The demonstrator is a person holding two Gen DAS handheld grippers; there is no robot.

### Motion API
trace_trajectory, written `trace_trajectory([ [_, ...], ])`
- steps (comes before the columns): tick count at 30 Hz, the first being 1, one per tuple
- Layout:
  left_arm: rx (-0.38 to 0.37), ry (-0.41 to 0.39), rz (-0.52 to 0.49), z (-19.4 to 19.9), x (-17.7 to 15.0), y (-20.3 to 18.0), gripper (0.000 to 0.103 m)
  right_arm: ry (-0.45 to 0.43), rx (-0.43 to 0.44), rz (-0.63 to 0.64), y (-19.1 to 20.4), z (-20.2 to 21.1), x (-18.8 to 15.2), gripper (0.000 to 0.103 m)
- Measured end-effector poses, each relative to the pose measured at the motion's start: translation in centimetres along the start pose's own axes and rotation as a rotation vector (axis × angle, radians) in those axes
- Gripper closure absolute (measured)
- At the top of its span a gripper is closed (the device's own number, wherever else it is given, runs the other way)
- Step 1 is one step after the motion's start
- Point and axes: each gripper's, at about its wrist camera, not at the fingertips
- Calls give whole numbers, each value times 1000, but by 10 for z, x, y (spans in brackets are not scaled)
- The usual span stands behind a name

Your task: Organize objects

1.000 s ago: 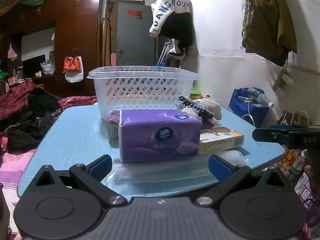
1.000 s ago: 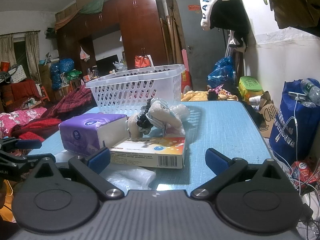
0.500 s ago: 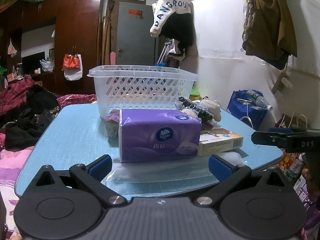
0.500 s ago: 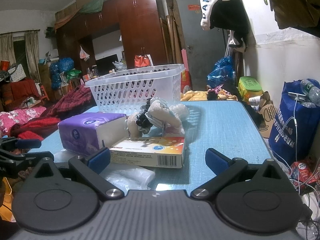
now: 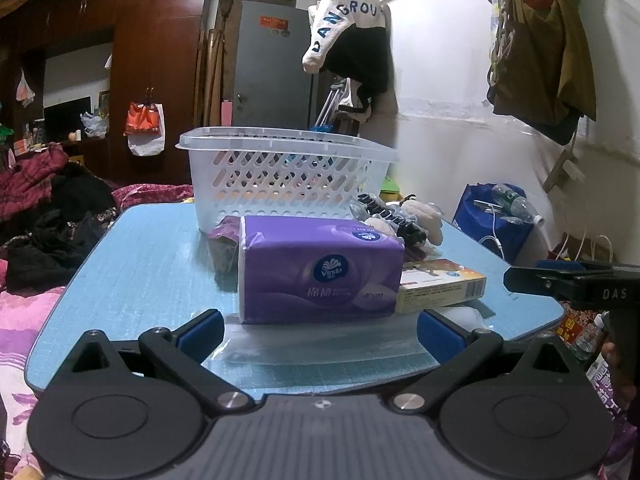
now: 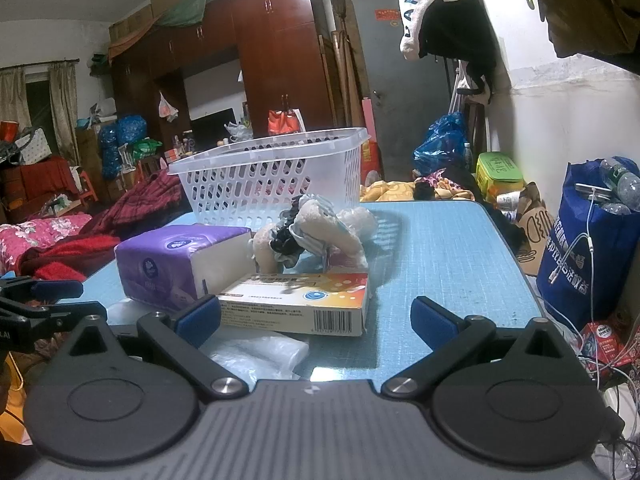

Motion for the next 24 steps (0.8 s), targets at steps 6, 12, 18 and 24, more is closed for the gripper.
trace_trajectory([
  [6,0,-13,14,-1,0,4,0,1,-1,0,1,0,0,0],
  [12,3,-12,32,-5,0,9,0,0,0,1,1,-1,1,0],
  [18,5,-13,48,-14,1,18,0,-13,0,13,2,0,1,0],
  [24,55,-129,-20,-14,8,27,0,-111,2,60,7,-2,0,0],
])
Point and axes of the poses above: each gripper's, at about its wrist camera, not at the fingertips, and z roughly against the way its jaws point, y to its left, x to its top, and after that the axes turned 2 degrees about -y, right-handed
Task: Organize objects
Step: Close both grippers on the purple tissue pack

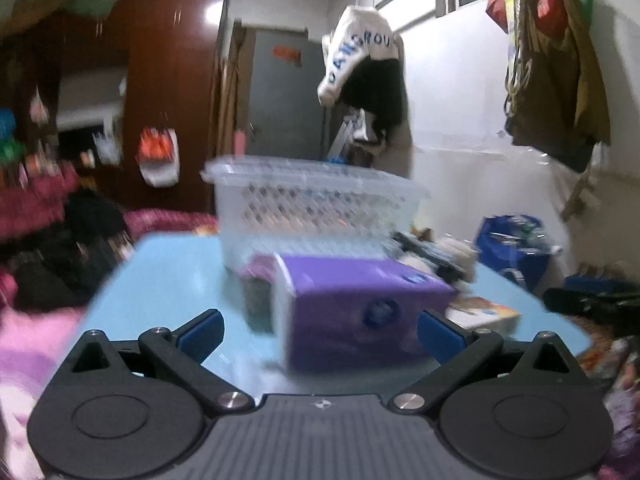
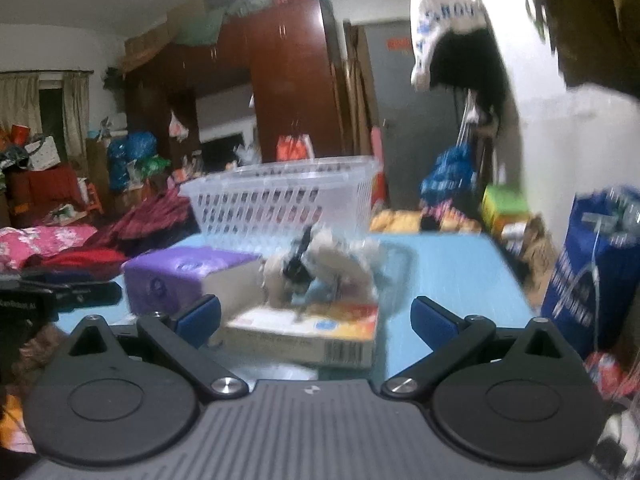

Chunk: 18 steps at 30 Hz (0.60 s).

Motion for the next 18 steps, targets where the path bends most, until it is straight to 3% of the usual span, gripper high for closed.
trace_trajectory([
  [3,73,-15,-78,-11,1,3,0,-4,32,20,4,-9,1,0],
  [7,-5,16,-3,-18,1,25,0,36,172,-16,9,-26,2,0],
  [11,-94,-20,20,-18,0,41,1,-1,210,32,21,-41,2,0],
  [14,-141,-48,14,-20,-4,45,7,10,292,23,25,-54,0,0],
  [16,-188,-61,27,-23,-7,49,10,24,347,5,24,-60,-2,6],
  [18,-220,-37,30,-32,-8,51,26,32,380,13,26,-62,-2,12],
])
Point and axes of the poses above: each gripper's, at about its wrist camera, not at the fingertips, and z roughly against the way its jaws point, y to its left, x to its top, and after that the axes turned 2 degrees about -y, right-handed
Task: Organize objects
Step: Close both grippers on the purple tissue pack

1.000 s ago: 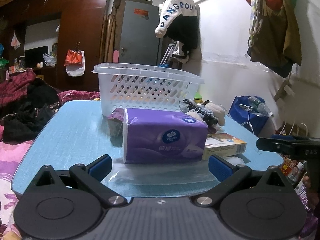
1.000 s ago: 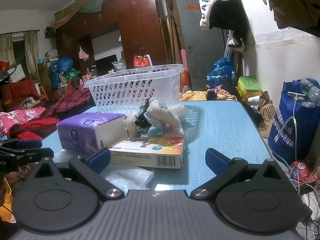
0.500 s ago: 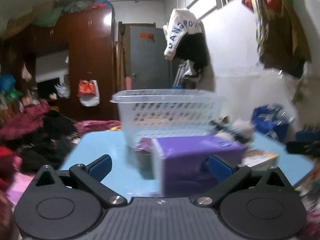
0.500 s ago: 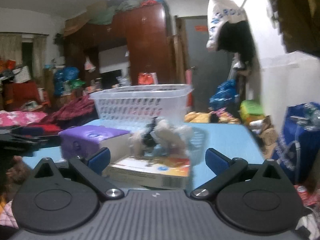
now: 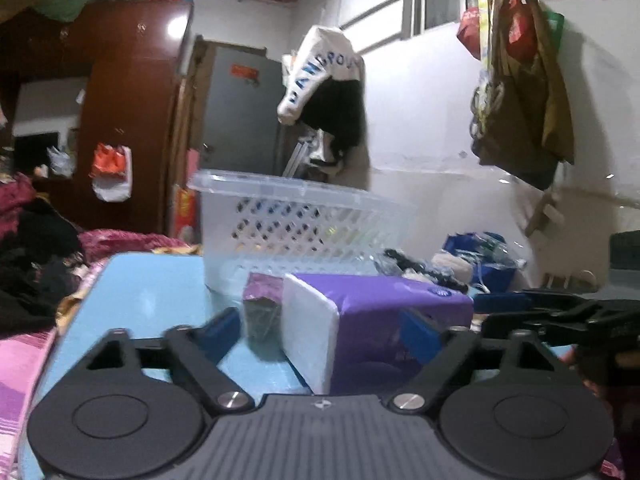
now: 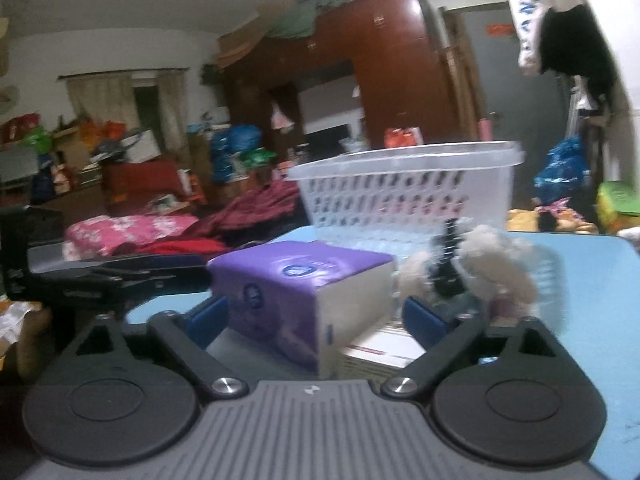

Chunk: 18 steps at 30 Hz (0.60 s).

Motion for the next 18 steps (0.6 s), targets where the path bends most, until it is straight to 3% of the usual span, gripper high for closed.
trace_trajectory([
  [5,-67,51,-32,-15,-7,-2,41,22,19,29,8,-7,-1,27],
  [7,-82,54,-42,-15,-9,-5,51,39,25,31,7,-11,-4,42],
  [18,-27,45,-131,-7,-12,-22,58,34,-33,114,15,-7,-7,54],
])
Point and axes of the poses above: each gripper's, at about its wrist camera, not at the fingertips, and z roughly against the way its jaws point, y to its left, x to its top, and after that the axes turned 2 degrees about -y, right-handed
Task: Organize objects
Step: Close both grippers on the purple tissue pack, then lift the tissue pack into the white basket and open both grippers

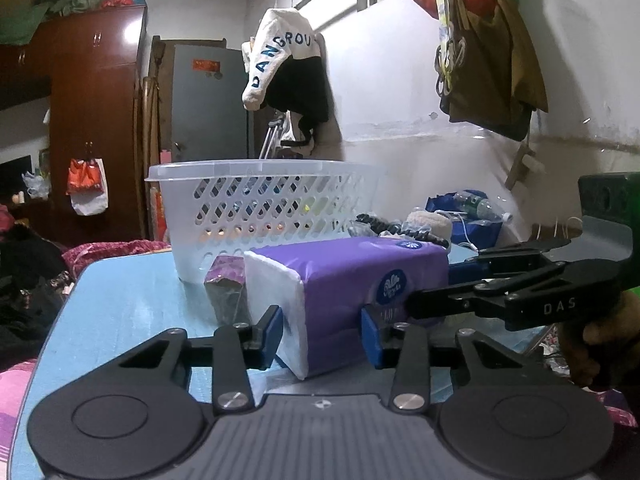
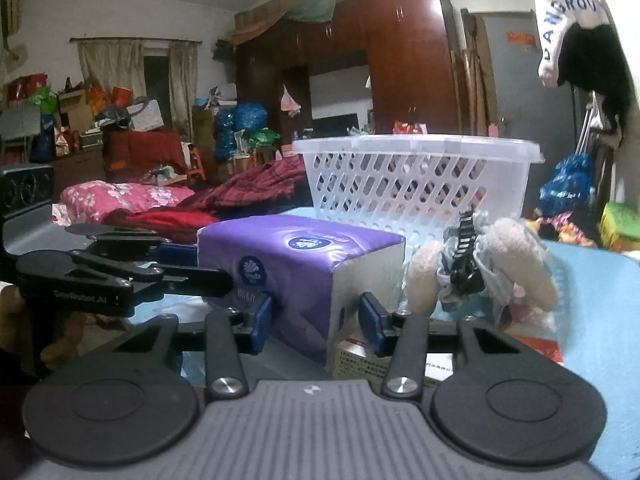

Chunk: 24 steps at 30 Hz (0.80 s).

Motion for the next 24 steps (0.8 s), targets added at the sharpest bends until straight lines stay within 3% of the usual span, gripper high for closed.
trace_trajectory([
  [9,18,-88,-32,23,20,-14,64,-76,-9,22,-1,19,24,57],
  [24,20,-176,-91,21,59,-29,64,-142,-40,55,-7,26,54,57],
])
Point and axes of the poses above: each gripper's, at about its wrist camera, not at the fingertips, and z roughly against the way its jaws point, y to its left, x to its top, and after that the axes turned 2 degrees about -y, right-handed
